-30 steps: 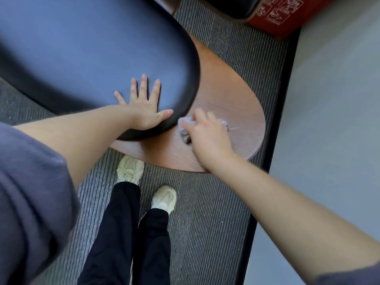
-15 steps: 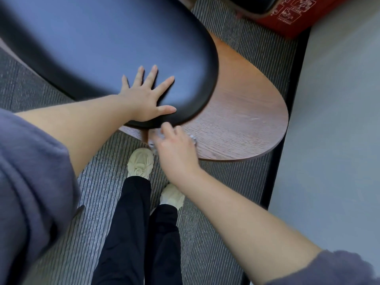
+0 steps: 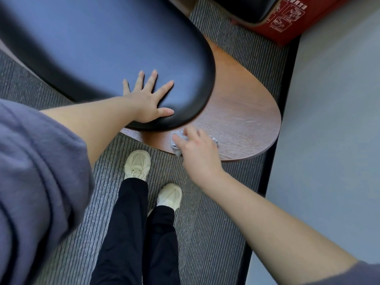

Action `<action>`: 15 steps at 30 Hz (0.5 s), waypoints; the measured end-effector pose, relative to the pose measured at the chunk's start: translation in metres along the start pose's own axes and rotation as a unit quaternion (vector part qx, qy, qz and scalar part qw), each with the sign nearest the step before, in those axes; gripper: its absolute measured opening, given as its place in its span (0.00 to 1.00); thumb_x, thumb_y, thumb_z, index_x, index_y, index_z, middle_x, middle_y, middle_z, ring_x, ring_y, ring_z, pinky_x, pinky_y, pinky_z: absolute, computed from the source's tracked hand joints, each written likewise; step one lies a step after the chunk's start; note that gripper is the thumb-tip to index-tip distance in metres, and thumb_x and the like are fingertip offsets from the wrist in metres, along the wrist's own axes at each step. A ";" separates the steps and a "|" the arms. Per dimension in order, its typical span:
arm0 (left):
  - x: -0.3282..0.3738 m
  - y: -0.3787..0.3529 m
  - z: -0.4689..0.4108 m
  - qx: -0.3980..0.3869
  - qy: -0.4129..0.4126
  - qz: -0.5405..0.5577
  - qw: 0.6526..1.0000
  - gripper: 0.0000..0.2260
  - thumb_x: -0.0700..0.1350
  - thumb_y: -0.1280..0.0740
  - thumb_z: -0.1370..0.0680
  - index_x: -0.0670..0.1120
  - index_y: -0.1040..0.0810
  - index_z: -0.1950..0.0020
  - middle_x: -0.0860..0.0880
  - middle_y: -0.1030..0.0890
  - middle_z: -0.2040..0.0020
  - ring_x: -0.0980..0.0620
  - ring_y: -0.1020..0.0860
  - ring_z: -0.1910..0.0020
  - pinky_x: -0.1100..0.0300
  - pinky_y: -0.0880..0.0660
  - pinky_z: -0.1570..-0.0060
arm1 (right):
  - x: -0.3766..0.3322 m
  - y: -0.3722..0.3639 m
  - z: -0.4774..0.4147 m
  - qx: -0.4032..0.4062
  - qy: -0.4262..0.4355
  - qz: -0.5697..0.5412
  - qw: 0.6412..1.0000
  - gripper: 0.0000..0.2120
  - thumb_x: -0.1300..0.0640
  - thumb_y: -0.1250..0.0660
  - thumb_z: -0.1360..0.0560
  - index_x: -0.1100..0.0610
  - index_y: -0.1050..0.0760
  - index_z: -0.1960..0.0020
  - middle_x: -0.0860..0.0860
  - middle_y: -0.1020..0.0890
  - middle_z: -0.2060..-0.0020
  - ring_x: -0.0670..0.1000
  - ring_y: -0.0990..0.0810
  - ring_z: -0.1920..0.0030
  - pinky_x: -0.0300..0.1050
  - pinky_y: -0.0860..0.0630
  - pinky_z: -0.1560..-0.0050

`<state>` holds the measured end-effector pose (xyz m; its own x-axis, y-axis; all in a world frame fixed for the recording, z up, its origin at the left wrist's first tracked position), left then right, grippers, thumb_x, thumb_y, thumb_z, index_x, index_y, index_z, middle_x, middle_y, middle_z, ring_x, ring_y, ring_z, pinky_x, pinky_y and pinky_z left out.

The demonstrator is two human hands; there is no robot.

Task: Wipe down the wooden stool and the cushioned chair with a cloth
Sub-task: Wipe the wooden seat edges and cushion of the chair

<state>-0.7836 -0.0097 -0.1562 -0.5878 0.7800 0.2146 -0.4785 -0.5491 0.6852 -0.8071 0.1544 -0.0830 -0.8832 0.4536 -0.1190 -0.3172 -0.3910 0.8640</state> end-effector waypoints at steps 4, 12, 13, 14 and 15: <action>0.000 0.000 0.000 -0.007 0.000 -0.004 1.000 0.35 0.70 0.49 0.24 0.64 0.64 0.24 0.49 0.67 0.21 0.42 0.66 0.23 0.33 0.60 0.28 | -0.024 -0.008 -0.001 -0.020 0.056 -0.009 0.998 0.20 0.58 0.46 0.25 0.53 0.30 0.34 0.54 0.30 0.41 0.58 0.30 0.43 0.50 0.36 0.55; 0.000 0.003 0.000 -0.016 -0.003 -0.003 1.000 0.36 0.71 0.49 0.24 0.64 0.64 0.23 0.48 0.66 0.21 0.41 0.65 0.23 0.32 0.59 0.29 | 0.077 0.025 0.019 0.052 -0.068 0.031 0.996 0.18 0.60 0.42 0.30 0.54 0.21 0.44 0.57 0.24 0.49 0.60 0.26 0.53 0.50 0.31 0.60; 0.000 0.002 0.000 -0.015 -0.004 -0.004 1.000 0.36 0.70 0.48 0.24 0.64 0.63 0.23 0.48 0.66 0.21 0.41 0.65 0.23 0.32 0.58 0.29 | 0.074 0.026 0.016 0.062 -0.078 0.030 0.995 0.17 0.60 0.40 0.30 0.54 0.21 0.44 0.57 0.24 0.50 0.60 0.26 0.53 0.49 0.33 0.60; 0.000 0.002 0.000 -0.015 -0.004 -0.005 1.000 0.36 0.70 0.48 0.24 0.64 0.63 0.23 0.48 0.66 0.21 0.41 0.65 0.23 0.32 0.58 0.29 | 0.064 0.023 0.014 0.064 -0.074 0.026 0.995 0.17 0.60 0.38 0.30 0.54 0.21 0.44 0.56 0.24 0.50 0.60 0.26 0.53 0.49 0.33 0.60; 0.001 0.002 0.000 -0.016 -0.004 -0.005 1.000 0.36 0.70 0.48 0.24 0.64 0.63 0.23 0.48 0.66 0.21 0.41 0.65 0.23 0.32 0.58 0.29 | 0.050 0.018 0.014 0.060 -0.058 0.020 0.996 0.16 0.60 0.37 0.31 0.54 0.21 0.44 0.56 0.24 0.50 0.59 0.25 0.53 0.48 0.33 0.61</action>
<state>-0.7848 -0.0103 -0.1547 -0.5780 0.7877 0.2131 -0.5050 -0.5504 0.6648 -0.8520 0.1809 -0.0667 -0.8465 0.5315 -0.0319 -0.2324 -0.3150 0.9202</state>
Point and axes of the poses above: each hand's wrist, its own z-axis away from the middle knuckle, its own y-axis out of the back of the hand, x = y × z, the point moved 6 cm from there along -z, towards the middle knuckle
